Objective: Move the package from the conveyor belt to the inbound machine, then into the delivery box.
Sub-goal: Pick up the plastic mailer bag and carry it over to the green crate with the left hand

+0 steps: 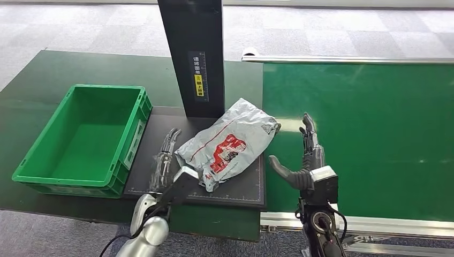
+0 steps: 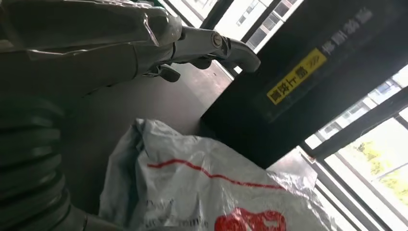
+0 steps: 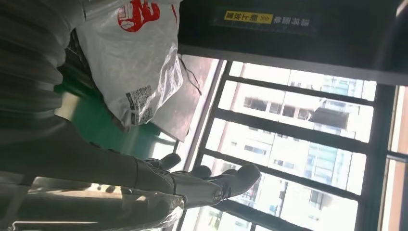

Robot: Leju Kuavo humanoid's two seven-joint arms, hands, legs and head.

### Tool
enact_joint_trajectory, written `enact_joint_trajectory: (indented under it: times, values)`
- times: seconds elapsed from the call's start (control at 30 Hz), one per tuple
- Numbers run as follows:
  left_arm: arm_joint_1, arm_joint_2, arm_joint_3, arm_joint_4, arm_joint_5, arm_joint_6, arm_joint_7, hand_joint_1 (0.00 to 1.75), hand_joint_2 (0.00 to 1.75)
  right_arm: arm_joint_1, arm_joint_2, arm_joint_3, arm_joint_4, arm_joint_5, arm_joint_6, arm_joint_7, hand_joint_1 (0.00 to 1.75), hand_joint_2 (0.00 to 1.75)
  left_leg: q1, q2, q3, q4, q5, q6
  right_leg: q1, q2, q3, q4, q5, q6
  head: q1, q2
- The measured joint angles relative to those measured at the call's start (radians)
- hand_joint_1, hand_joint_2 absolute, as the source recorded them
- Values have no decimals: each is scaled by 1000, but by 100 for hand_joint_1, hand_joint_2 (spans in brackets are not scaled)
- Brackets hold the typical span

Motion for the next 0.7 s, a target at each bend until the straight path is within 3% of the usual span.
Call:
enact_joint_trajectory:
  times: [0.3, 0.33, 0.43, 0.47, 0.7]
  values:
    - [-219, -93, -77, 418, -151, 48, 120, 0, 175, 34, 41, -64, -53, -22, 11, -5, 0, 175, 0, 1, 0, 1, 0, 0, 0, 0, 0, 0, 1, 0, -1, 0]
    - [-240, -100, -86, 453, -158, 44, 135, 29, 175, 34, 45, -66, -57, -22, 14, -5, 0, 175, 0, 1, 0, 1, 0, 0, 0, 0, 0, 0, 1, 0, -1, 0]
    - [-293, -115, -124, 537, -177, 25, 186, 160, 175, 32, 59, -70, -65, -21, 22, -3, 0, 175, 0, 1, 0, 1, 0, 0, 0, 0, 0, 0, 1, 0, -1, 0]
    - [-307, -118, -138, 559, -180, 19, 198, 175, 175, 30, 63, -71, -67, -21, 24, -1, 0, 175, 0, 1, 0, 1, 0, 0, 0, 0, 0, 0, 1, 0, -1, 0]
    - [-353, -123, -170, 637, -172, 66, 201, 175, 175, 11, 86, -102, -86, -16, 23, 21, 0, 175, 0, 0, 0, 1, 0, 0, 0, 0, 0, 0, 1, 0, 0, 0]
